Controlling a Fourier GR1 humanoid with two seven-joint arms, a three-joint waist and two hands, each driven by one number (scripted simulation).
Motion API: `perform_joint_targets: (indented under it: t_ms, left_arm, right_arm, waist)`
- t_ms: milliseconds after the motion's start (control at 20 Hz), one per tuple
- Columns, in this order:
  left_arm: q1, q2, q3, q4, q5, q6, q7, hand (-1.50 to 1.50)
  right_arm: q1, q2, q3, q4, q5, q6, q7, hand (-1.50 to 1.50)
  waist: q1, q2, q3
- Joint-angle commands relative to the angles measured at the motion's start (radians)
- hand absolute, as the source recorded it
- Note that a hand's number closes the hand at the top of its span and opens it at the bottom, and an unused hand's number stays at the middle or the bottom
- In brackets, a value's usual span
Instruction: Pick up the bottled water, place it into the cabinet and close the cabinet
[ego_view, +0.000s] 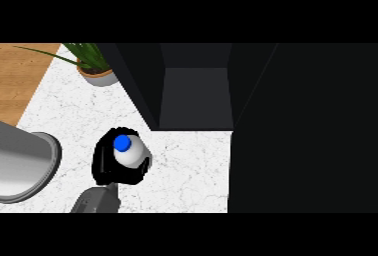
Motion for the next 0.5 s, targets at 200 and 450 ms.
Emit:
perform_joint_targets:
  t_ms: [200,450]
  left_arm:
    - [0.030,-0.034,-0.225,-0.345,0.001,0.197,0.181,1.50]
    - [-0.010,-0.034,-0.381,-0.503,-0.054,0.389,0.329,1.50]
  right_arm:
    - [-0.021,-0.002,-0.009,-0.128,-0.103,-0.028,0.086,-1.50]
    - [-0.085,0.000,-0.012,-0.047,-0.074,-0.016,0.066,-1.50]
  waist:
    - [0.008,-0.001,0.000]
    - [0.002,-0.002,0.001]
